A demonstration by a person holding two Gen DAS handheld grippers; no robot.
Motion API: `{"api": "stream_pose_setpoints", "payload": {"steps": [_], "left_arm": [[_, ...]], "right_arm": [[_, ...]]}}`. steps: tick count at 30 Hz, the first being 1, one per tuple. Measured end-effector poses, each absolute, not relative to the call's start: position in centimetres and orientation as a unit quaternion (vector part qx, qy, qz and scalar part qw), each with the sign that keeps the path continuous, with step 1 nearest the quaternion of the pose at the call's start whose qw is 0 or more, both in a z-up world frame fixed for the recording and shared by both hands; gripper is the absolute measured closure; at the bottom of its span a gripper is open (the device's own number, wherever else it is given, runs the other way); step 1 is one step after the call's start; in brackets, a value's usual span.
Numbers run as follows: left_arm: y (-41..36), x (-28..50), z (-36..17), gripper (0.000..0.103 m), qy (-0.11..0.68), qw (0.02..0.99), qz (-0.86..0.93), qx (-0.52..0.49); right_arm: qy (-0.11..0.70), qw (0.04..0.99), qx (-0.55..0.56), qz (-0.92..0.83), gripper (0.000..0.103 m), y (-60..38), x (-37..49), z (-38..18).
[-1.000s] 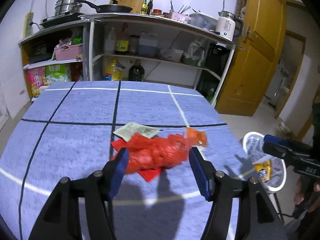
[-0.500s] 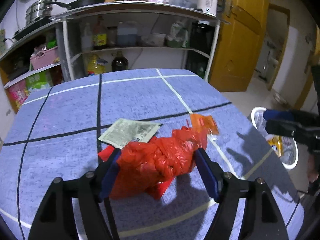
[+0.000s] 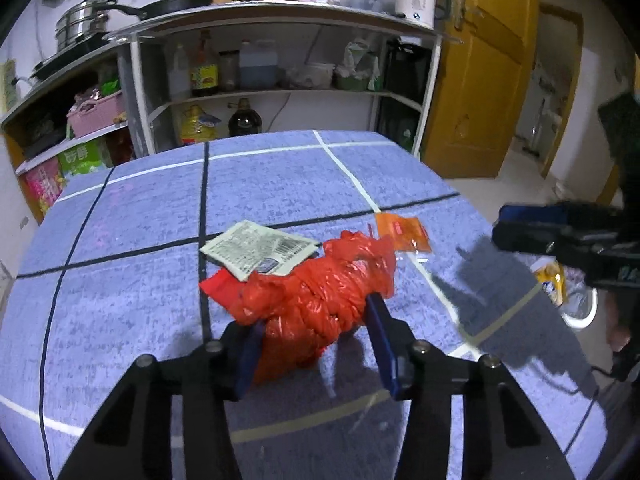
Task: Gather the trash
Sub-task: 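Grasp the red plastic bag with the left gripper while the right gripper grasps the orange sauce packet, then carry the red bag with the left gripper while the right gripper carries the orange packet over the bin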
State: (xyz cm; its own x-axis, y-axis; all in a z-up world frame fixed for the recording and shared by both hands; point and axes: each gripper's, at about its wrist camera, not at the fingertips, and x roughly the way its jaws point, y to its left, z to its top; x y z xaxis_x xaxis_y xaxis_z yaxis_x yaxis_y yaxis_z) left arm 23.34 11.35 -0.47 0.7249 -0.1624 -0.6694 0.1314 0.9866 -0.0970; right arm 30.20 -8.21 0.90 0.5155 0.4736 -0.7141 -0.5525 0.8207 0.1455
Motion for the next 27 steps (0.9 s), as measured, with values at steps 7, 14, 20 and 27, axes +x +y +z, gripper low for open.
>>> {"api": "stream_pose_setpoints", "payload": {"steps": [7, 14, 20, 27], "left_arm": [[13.3, 20.6, 2.0, 0.055, 0.325, 0.941, -0.07, -0.061], [14.4, 18.1, 3.2, 0.055, 0.305, 0.944, -0.069, -0.106], [15.5, 18.1, 2.8, 0.055, 0.307, 0.942, -0.054, -0.124], [15.7, 18.6, 2.6, 0.055, 0.308, 0.941, -0.055, -0.13]], "right_arm": [[0.396, 0.867, -0.057, 0.297, 0.055, -7.7, 29.8, 1.2], [0.38, 0.86, -0.138, 0.311, 0.055, -5.9, 30.6, 0.5], [0.386, 0.847, -0.172, 0.323, 0.053, -4.4, 33.3, -1.8], [0.39, 0.822, -0.237, 0.341, 0.052, -1.9, 35.6, -4.2]]}}
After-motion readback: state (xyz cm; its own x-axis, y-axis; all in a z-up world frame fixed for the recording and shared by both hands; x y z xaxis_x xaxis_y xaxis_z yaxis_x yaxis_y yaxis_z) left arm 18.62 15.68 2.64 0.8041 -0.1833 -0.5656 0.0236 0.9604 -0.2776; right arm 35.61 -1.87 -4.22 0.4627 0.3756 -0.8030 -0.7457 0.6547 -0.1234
